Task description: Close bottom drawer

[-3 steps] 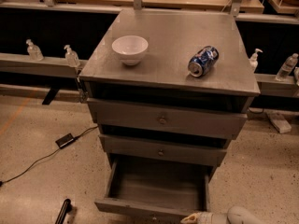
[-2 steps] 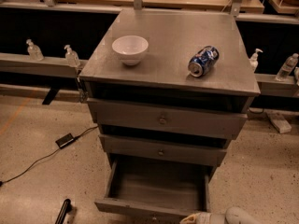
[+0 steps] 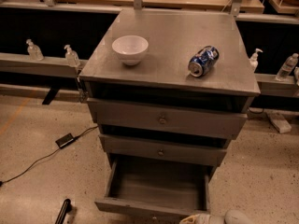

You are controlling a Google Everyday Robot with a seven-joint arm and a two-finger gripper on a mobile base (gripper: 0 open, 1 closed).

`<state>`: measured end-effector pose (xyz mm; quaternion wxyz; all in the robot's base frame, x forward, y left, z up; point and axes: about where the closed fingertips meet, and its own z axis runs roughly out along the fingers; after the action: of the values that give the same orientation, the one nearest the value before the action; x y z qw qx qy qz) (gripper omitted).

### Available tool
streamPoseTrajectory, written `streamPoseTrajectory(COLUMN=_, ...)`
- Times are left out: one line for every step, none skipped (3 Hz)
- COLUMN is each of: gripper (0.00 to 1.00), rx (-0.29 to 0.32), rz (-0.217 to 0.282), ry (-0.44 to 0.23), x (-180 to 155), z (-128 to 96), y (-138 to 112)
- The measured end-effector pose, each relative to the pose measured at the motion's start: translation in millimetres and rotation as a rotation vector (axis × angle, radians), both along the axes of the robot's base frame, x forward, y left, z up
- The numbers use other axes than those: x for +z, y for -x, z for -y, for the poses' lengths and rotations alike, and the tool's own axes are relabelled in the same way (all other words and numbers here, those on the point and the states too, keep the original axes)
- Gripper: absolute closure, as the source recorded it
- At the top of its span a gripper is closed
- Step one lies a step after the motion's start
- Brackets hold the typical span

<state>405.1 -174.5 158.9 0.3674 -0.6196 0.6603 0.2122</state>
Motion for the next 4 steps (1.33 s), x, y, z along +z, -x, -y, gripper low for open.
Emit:
streamPoseTrajectory(gripper=1.00, rx=-0.015, rz=0.010, ry=-0.015, x=0, z=-1, y=-6)
streamPoseTrajectory(gripper=1.00, rx=-0.036, rz=0.031, ry=-0.032, x=5, z=-4, y=-25)
streamPoseTrajectory(gripper=1.00, rx=-0.036, rz=0.031, ry=-0.032, x=5, z=-4, y=-25)
streamPoseTrajectory(gripper=1.00, rx=-0.040, rz=0.067, ry=-0.025, x=4, z=-10, y=-21)
